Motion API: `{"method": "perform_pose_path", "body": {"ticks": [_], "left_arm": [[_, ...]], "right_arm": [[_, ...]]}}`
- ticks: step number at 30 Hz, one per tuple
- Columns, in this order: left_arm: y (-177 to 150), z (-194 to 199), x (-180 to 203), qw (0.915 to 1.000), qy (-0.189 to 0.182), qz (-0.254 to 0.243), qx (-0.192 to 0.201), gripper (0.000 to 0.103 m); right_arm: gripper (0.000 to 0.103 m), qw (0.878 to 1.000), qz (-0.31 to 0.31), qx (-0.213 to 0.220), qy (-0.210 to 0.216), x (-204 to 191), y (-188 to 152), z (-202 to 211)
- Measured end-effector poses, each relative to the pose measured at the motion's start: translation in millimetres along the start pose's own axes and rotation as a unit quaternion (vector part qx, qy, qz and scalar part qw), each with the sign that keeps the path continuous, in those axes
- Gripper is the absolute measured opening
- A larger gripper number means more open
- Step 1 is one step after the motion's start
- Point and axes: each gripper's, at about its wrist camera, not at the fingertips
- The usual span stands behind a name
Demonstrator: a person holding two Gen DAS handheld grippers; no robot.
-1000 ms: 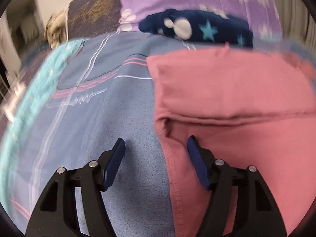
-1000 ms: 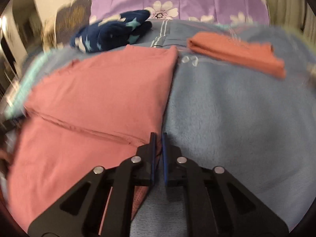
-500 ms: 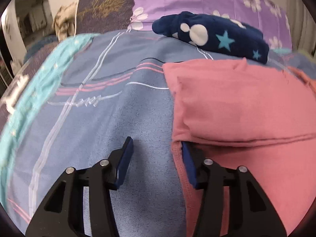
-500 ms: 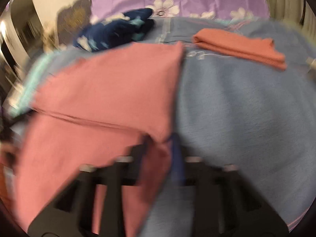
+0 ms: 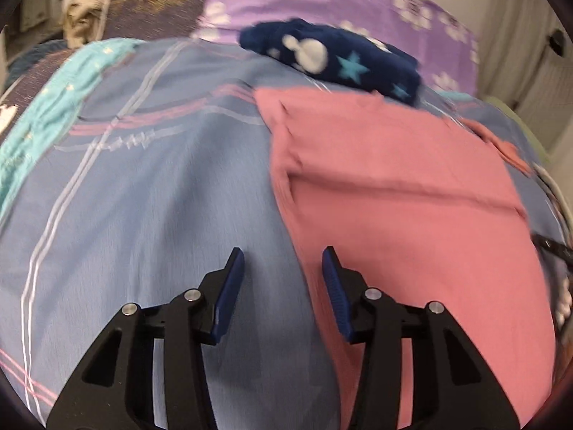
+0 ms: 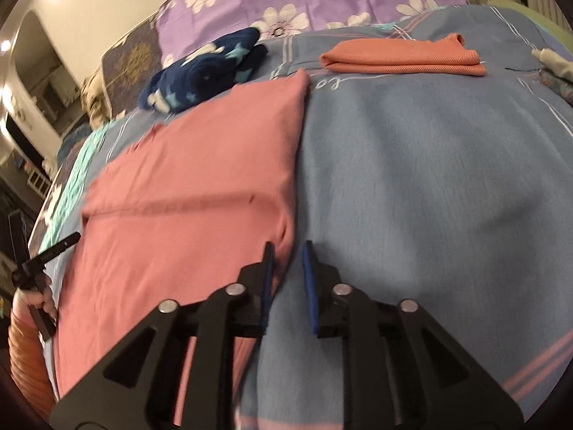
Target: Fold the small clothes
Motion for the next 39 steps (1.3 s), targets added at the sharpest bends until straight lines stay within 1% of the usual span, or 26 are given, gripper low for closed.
{"method": "perform_pose_path", "body": {"ticks": [2,6,7,9,12,16,22,25,30,32,35,39], "left_arm": [[-18.8,12.4,-2.0,0.9996,-0.027,-0.007,-0.006,0.048],[-48.7,32.0,-3.6,0.9973,-0.074,-0.006,-0.001,0.048],[-55.5,36.4,-2.9,0.9965,-0.083,-0.009,0.000,0.048],[-69.8,44.6,0.3,0.9953,-0.094,-0.024,0.002,0.048],[-92.0,59.2,4.8,0.9929,-0.109,-0.048,0.002,0.048],[-121.1,80.1,12.9,0.9861,-0.143,-0.085,-0.011,0.048],[-150.7,103.6,21.4,0.9814,-0.152,-0.113,-0.032,0.048],[-164.7,114.8,22.4,0.9800,-0.162,-0.108,-0.041,0.048],[-185.0,128.1,19.6,0.9784,-0.183,-0.086,-0.040,0.048],[-191.8,131.5,20.3,0.9788,-0.183,-0.084,-0.035,0.048],[-195.5,132.4,20.1,0.9797,-0.183,-0.075,-0.031,0.048],[-194.8,133.8,20.5,0.9803,-0.180,-0.072,-0.035,0.048]], "right_arm": [[0.025,1.000,0.007,-0.009,0.012,-6.1,-13.0,8.6],[0.025,0.998,0.006,-0.031,0.054,-16.6,-42.2,20.9],[0.025,0.998,0.006,-0.033,0.058,-18.1,-49.0,24.2],[0.025,0.998,0.008,-0.034,0.060,-20.8,-60.0,29.6],[0.025,0.996,-0.010,-0.042,0.078,-16.4,-79.4,44.7],[0.025,0.993,-0.027,-0.049,0.104,-8.8,-107.8,68.1],[0.025,0.987,-0.056,-0.056,0.138,2.1,-150.9,102.7],[0.025,0.986,-0.058,-0.063,0.145,2.0,-168.2,116.5],[0.028,0.982,-0.055,-0.082,0.160,0.9,-193.0,135.8],[0.028,0.981,-0.058,-0.088,0.166,1.4,-199.5,140.7],[0.031,0.978,-0.063,-0.093,0.176,2.5,-202.1,143.2],[0.032,0.977,-0.061,-0.100,0.175,1.2,-203.6,145.7]]}}
Point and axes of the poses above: each gripper's, at about its wrist camera, not at the fingertips, and z roughly against the way its jaws point, x to its right, y to its top
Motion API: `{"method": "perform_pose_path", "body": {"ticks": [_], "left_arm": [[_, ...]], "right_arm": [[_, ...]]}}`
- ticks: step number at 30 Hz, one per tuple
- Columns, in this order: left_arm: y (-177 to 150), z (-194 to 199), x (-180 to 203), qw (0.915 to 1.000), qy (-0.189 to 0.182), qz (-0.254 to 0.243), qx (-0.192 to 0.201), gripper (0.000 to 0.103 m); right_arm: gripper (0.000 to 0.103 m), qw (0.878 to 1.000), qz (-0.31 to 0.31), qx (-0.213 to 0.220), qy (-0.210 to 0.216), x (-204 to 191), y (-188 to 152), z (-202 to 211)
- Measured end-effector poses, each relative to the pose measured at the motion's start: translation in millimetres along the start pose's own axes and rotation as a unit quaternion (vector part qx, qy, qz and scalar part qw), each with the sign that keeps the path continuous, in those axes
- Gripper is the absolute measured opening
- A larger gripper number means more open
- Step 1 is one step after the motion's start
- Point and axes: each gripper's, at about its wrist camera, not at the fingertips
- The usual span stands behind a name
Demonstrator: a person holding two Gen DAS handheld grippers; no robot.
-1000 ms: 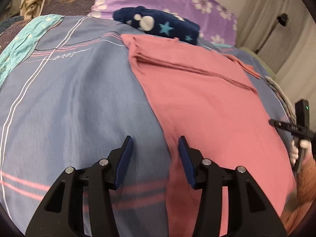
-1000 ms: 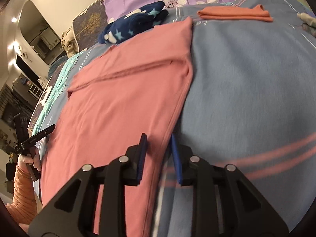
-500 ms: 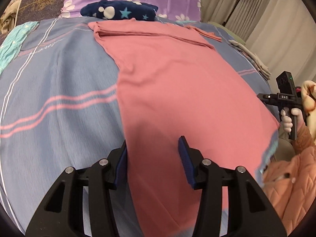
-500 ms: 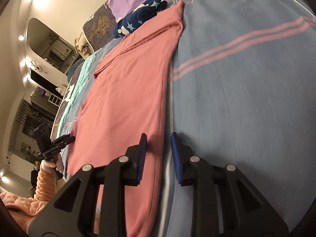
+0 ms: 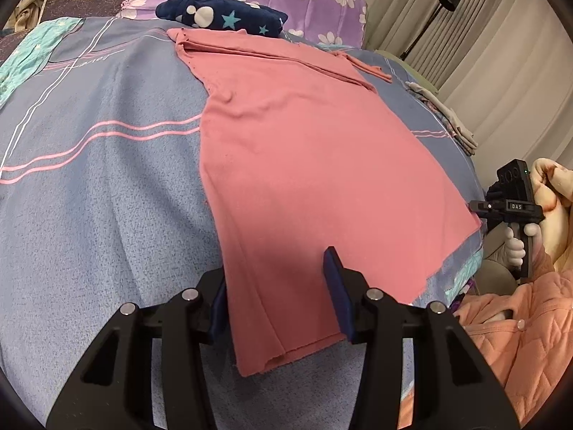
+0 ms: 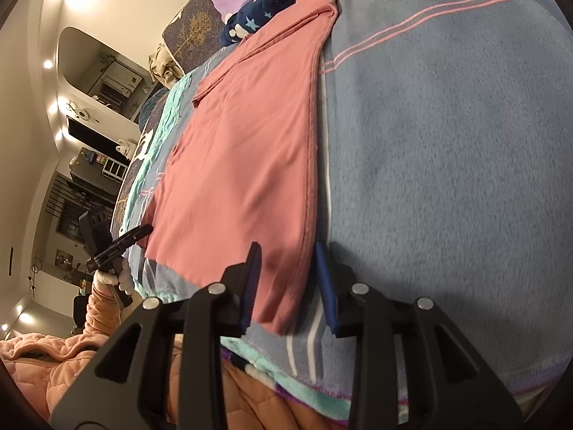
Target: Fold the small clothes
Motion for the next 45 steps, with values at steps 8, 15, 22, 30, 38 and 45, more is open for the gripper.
{"method": "perform_pose_path", "body": {"ticks": [8,15,22,30,38,45], "left_arm": [[6.2,-9.6,-3.6,0.9995,-0.020,0.018,0.018,0.048],[-5.4,-1.1,-16.7,0.9965,-0.051,0.061,0.027,0.033],[5.2,-8.2,-15.3,0.9955,-0.043,0.078,0.033,0.004],[45.4,57.7,40.0,0.9791,-0.107,0.049,0.166,0.003],[28.2,140.0,113.4,0.9544,-0.131,-0.012,0.268,0.003],[7.7,113.0,117.0,0.9639,-0.123,0.018,0.235,0.004]], "right_arm": [[0.049,0.999,-0.002,0.001,0.039,-1.2,7.4,-15.2],[0.034,0.998,-0.030,-0.009,0.060,6.9,4.8,-14.8],[0.003,0.996,-0.047,0.006,0.070,7.1,11.6,-20.2],[0.002,0.979,-0.025,0.132,0.154,-17.6,44.5,55.3],[0.002,0.948,0.078,0.251,0.177,-68.1,18.7,161.8],[0.003,0.962,0.068,0.245,0.102,-45.2,0.6,174.0]]}}
Point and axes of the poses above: each gripper's, at about its wrist camera, not at the fingertips, and z roughly against the way its jaws point, x to its right, y to its top
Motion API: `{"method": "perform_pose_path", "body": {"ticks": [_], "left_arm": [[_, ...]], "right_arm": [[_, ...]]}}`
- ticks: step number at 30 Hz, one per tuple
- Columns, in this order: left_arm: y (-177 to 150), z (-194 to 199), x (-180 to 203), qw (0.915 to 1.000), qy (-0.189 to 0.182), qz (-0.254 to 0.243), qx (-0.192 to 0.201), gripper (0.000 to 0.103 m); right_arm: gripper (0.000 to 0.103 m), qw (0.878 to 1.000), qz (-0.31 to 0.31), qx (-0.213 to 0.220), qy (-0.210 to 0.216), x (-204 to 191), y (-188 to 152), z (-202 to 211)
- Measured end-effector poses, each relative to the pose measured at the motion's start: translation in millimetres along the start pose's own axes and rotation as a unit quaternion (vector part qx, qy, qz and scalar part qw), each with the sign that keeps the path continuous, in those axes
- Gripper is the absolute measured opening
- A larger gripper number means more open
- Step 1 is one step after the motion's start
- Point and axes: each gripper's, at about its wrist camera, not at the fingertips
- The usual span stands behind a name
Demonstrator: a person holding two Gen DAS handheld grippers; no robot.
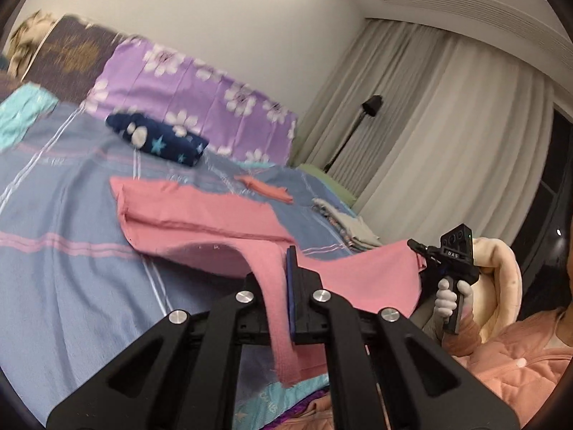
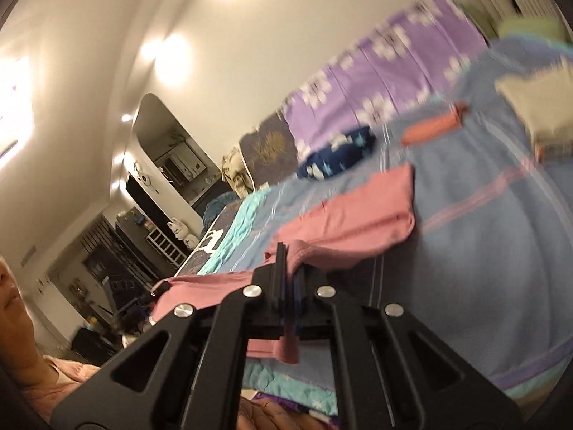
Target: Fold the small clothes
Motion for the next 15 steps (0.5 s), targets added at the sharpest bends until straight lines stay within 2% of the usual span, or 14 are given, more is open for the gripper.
{"method": "perform_pose_path", "body": {"ticks": [4,9,15], "left_arm": [[3.5,-9.3,-14.8,0.9996,0.008,0.027,0.003,0.004],[16.5,-27.4,-29.5,0.9989,0.012,0.044,0.010,0.004],[43.5,-56.1,-42.0,0.9987,0.034,0.036,0.011,0.004]], "right_arm": [[0.003,0.999,-0.029,-0.020,0.001,21.1,-0.3,-28.8],[0.003,0.999,-0.045,-0.020,0.004,38.3,14.1,-54.8],[0.004,0.999,-0.045,-0.029,0.004,54.1,44.6,-92.3]]}}
Point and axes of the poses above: each gripper's, at about its wrist camera, not at the fingertips, and z roughly against the way its jaws point, x to its right, y to its top
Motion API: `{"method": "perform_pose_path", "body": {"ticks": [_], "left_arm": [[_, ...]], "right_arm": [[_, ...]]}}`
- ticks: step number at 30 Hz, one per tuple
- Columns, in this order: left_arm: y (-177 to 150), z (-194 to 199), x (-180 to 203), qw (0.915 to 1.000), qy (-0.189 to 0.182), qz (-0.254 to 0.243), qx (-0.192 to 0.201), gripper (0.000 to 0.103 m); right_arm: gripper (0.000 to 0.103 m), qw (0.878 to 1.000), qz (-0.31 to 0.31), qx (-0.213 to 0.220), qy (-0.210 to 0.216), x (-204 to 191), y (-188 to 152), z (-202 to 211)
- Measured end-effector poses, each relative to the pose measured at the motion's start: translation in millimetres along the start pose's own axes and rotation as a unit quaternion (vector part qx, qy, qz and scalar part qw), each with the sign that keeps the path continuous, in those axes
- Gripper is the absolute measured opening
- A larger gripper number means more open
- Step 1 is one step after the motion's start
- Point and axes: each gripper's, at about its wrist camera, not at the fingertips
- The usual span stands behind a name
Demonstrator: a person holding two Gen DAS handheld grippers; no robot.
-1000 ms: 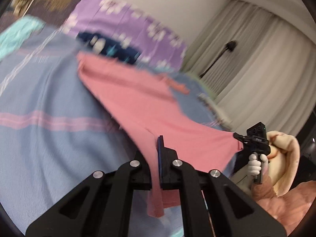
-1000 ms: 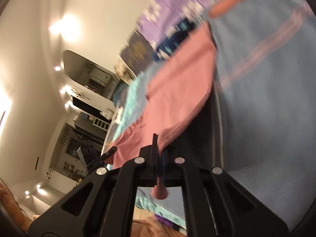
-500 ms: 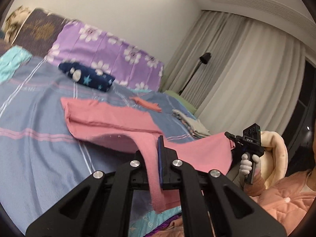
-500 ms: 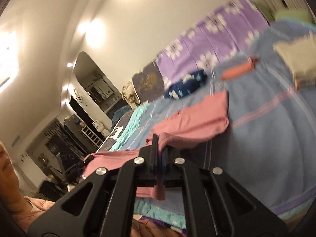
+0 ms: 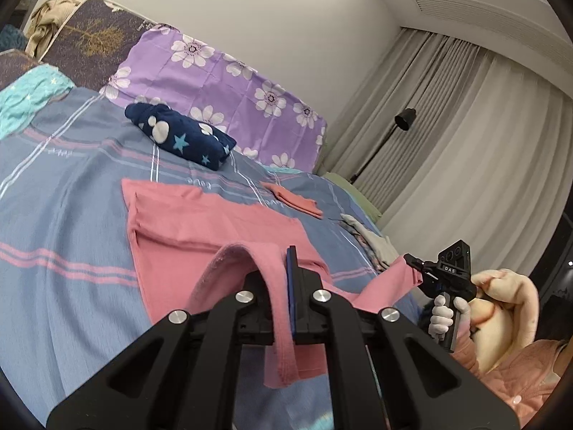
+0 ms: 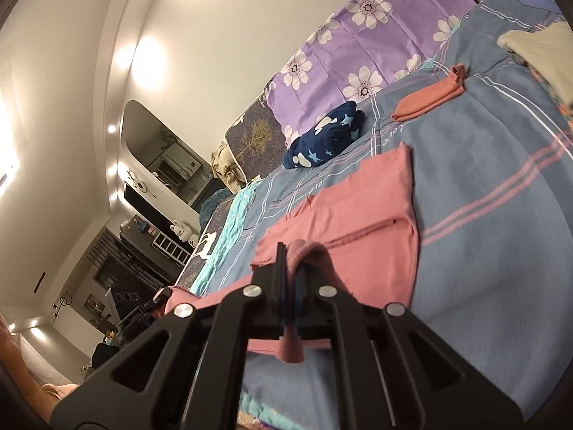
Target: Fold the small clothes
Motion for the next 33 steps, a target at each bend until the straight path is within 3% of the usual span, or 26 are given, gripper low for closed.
{"method": "perform_pose_path", "body": {"ticks": [7,15,18,21,27,28,31,33], "left_arm": [[42.8,-39.9,-18.4,0.9995,0.029,-0.011,0.011,0.004],[86.7,-122.3,-73.2,0.9962,0.083,0.013,-0.024,0.004],[85.4,-158.0,-109.2,0.9915,0.112,0.042,-0.052,0.004],[76.0,-187.2,-144.4,0.9869,0.114,0.083,-0.079,0.004],[57.6,-202.8,-176.2,0.9791,0.126,0.119,-0.106,0.004],[57.5,-202.2,-176.4,0.9792,0.126,0.119,-0.106,0.005],[58.4,-193.8,-172.8,0.9821,0.113,0.116,-0.096,0.024],[59.4,-184.0,-166.0,0.9845,0.103,0.107,-0.093,0.029]], "right_arm": [[0.004,1.000,0.006,-0.010,-0.005,15.4,46.8,-47.9],[0.004,1.000,-0.001,-0.010,-0.029,53.6,105.9,-128.6],[0.004,0.998,-0.021,-0.037,-0.052,84.0,112.1,-169.9],[0.004,0.994,-0.044,-0.062,-0.077,112.2,109.4,-202.0],[0.007,0.987,-0.073,-0.088,-0.109,149.5,95.1,-228.4],[0.007,0.987,-0.074,-0.091,-0.109,151.2,92.8,-228.0],[0.010,0.987,-0.070,-0.096,-0.110,149.7,91.2,-225.5],[0.014,0.986,-0.065,-0.101,-0.113,144.7,89.8,-223.5]]}}
Point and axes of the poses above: each gripper's, at about its wrist camera, not at the fingertips, and z roughly against the way its jaws point, x to its right, y to its top
